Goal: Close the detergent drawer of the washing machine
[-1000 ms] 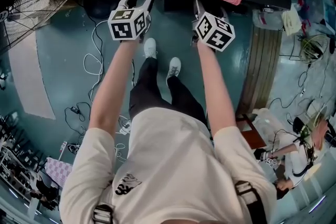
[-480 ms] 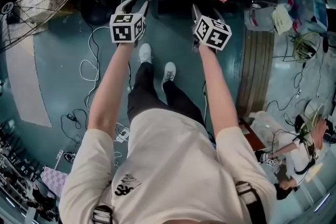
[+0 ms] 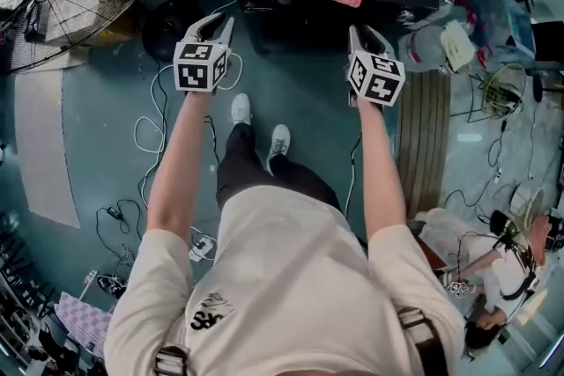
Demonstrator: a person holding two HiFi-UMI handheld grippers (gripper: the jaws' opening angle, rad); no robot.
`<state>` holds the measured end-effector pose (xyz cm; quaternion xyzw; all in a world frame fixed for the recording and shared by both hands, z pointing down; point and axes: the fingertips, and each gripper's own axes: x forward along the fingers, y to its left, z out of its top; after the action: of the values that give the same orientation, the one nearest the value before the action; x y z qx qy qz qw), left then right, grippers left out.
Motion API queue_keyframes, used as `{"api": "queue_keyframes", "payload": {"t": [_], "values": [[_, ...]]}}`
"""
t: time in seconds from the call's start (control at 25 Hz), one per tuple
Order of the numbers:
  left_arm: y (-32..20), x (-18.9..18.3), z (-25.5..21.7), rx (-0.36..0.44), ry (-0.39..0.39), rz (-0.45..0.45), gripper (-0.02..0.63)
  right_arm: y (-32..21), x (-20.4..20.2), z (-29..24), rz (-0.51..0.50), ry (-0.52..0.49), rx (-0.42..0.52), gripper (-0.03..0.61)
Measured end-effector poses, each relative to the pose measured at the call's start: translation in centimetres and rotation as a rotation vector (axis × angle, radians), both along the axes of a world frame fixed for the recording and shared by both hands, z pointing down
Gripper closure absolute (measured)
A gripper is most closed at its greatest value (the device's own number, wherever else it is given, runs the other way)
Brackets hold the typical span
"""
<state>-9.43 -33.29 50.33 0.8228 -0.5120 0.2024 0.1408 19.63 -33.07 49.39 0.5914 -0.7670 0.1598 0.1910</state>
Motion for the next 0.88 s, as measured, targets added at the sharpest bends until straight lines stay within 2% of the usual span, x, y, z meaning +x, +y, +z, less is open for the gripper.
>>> {"api": "queue_keyframes", "payload": {"t": [0.16,0.28,0.52,0.72,0.88], "values": [[2.3,0.8,-4.2,0.061,0.001,0.054,0.588,1.7,-0.1,-4.2,-0.058,0.063,0.063,0.539],[4.3,1.7,-7.2,0.097,0.006,0.113,0.595,3.3,-0.9,-7.3,-0.122,0.045,0.101,0.566],[7.5,2.7,-13.0,0.202,-0.018,0.181,0.595,6.1,-3.0,-13.1,-0.241,0.02,0.17,0.571],[9.6,3.0,-17.5,0.311,-0.079,0.201,0.595,8.2,-5.1,-17.7,-0.331,0.074,0.261,0.571],[11.5,3.3,-21.4,0.388,-0.067,0.196,0.597,10.4,-6.6,-21.0,-0.379,0.129,0.34,0.571]]}}
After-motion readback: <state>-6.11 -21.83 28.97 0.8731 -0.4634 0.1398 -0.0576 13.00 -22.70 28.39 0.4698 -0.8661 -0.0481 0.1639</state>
